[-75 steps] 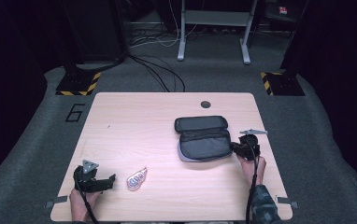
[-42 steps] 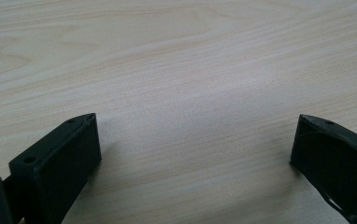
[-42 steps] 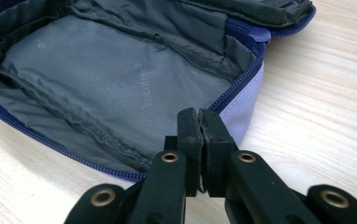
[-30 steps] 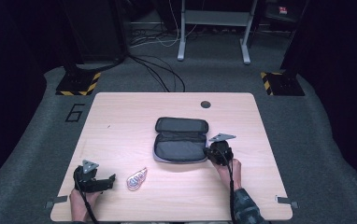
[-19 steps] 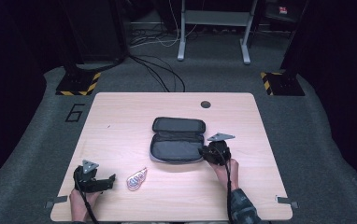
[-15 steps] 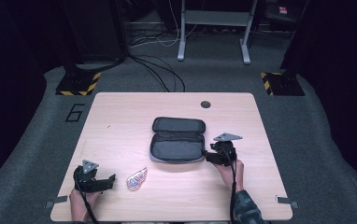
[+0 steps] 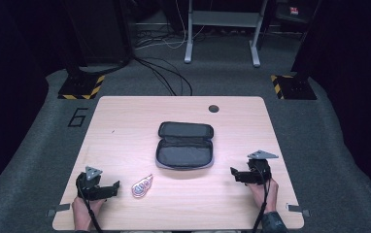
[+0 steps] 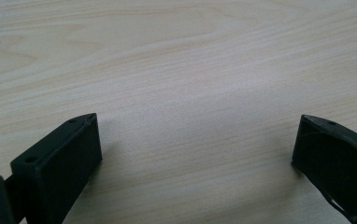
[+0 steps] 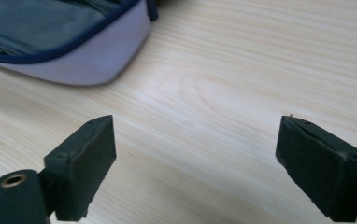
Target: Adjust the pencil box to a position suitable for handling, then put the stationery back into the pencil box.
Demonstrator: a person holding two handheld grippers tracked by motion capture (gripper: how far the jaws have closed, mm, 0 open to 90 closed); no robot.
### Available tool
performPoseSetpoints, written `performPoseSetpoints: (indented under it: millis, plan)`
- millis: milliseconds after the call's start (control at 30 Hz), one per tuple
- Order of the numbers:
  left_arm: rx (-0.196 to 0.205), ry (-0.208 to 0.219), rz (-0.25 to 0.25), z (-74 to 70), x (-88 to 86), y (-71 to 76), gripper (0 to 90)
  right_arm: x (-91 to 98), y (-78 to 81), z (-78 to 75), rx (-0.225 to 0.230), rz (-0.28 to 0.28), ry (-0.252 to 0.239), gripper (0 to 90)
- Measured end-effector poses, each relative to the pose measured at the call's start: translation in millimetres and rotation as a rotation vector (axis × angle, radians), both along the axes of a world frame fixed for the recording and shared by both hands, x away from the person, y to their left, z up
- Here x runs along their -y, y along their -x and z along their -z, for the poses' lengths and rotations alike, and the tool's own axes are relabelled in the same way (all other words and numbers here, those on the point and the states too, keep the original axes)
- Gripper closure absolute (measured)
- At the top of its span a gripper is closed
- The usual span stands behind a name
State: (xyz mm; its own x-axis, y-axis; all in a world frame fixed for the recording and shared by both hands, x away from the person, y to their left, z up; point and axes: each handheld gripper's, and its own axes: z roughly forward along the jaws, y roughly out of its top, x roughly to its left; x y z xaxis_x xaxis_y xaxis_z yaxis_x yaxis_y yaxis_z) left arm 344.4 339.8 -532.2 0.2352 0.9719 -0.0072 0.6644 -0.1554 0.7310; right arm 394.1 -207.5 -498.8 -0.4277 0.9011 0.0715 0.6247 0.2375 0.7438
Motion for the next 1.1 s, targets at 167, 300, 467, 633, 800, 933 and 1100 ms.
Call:
performPoseSetpoints:
  millis: [167,300,467,633,800,933,1100]
  plan:
    - [0.001,-0.003,0.000,-0.3,0.3,0.2,1.3,11.2,4.5,12.1,-0.018,0.027,0.037,7.6]
    - [0.000,-0.001,0.021,-1.6,-0.4,2.5,0.6,14.4,6.1,16.9,-0.010,0.025,0.069,6.9]
    - [0.015,-0.001,0.050,-4.9,3.4,10.1,0.3,15.3,3.8,23.4,-0.011,0.038,0.098,6.5]
    - [0.009,0.015,0.112,-10.4,11.2,17.5,0.2,17.4,1.9,28.1,-0.015,0.035,0.079,4.5]
    - [0.026,0.033,0.173,-17.8,21.3,24.1,0.2,18.2,2.3,30.3,0.010,0.029,0.067,4.0]
    - [0.027,0.051,0.218,-20.0,31.5,26.2,0.2,18.3,2.4,30.3,0.009,0.028,0.068,4.0]
    - [0.034,0.069,0.273,-20.9,43.6,26.4,0.0,19.4,2.1,30.3,0.009,0.021,0.070,4.3]
